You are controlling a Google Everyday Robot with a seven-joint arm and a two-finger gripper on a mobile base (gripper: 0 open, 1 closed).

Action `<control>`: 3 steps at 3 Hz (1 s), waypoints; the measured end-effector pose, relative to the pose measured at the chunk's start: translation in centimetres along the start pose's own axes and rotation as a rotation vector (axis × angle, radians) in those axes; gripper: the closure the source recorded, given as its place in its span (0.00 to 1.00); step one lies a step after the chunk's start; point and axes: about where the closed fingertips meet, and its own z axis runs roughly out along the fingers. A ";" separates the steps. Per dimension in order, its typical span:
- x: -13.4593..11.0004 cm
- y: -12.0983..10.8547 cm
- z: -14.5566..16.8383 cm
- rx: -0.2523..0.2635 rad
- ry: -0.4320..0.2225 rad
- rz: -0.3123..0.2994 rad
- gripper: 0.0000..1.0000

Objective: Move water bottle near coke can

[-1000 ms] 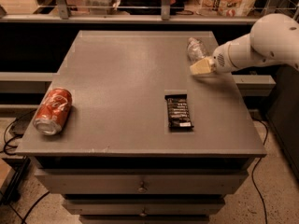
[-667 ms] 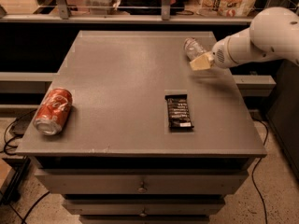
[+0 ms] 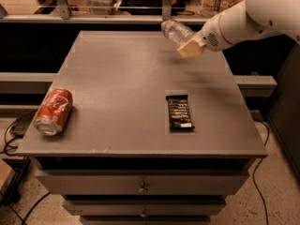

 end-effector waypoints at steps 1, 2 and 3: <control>-0.3 0.9 0.3 -0.015 0.002 -0.012 1.00; -1.3 4.4 0.4 -0.073 0.002 -0.074 1.00; -2.6 9.9 0.9 -0.179 -0.028 -0.131 1.00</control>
Offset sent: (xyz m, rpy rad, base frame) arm -0.0274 0.0503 -0.0015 -0.0449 0.0070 0.1311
